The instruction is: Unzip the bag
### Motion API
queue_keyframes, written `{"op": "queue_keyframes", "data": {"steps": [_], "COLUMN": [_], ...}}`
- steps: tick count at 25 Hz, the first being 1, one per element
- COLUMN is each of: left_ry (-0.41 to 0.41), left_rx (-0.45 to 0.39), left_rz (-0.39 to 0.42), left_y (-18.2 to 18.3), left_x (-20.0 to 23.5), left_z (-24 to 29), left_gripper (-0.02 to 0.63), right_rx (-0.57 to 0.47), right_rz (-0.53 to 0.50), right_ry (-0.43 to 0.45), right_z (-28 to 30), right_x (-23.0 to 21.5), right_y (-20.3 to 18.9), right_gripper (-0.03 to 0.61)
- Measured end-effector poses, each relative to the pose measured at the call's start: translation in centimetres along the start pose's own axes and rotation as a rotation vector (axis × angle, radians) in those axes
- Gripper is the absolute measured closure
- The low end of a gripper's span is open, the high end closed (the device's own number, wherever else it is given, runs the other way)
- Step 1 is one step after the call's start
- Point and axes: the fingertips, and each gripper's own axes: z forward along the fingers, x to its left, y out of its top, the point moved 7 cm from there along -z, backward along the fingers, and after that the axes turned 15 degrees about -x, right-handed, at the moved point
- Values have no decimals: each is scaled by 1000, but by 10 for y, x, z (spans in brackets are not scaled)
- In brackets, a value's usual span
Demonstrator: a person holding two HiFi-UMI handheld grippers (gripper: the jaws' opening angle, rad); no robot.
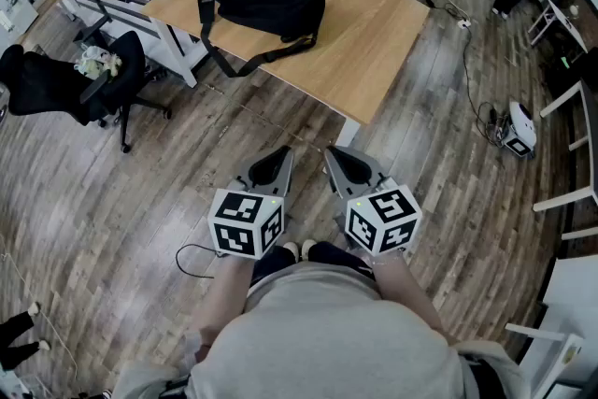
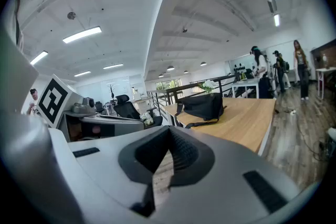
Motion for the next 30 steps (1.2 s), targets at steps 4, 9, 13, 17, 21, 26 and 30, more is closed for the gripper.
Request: {"op": "queue_keyframes", "data": {"steps": [4,9,13,17,21,26,30], "left_ry": [4,-3,9,64,89,113,139], "left_rx": [-8,25,26,30,26,27,49], "left_rz": [-33,-39,-41,-52,-36,-28,-18], "left_y": [-6,-11,-14,-20,-26,-31,-36], "left_x": [0,-3,-6,-2,-6,-14,-16], "left_z": [3,8,10,13,19,24,18], "left_gripper": [584,584,584,583,583,581,571], "right_rx": [19,23,18,7,16,26,25], "right_rz": [12,30,51,74,52,52,82], "right_ry": [8,25,28,23,27,43,50], "right_z": [-1,1,-1,-2,-8,-10,-8], "right_x": [1,-4,-11,-17,-28,-40,-44], "right_y": [-7,-8,-10,-15,-17,-18,-21], "right_gripper": [574,574,574,571,572,538,522]}}
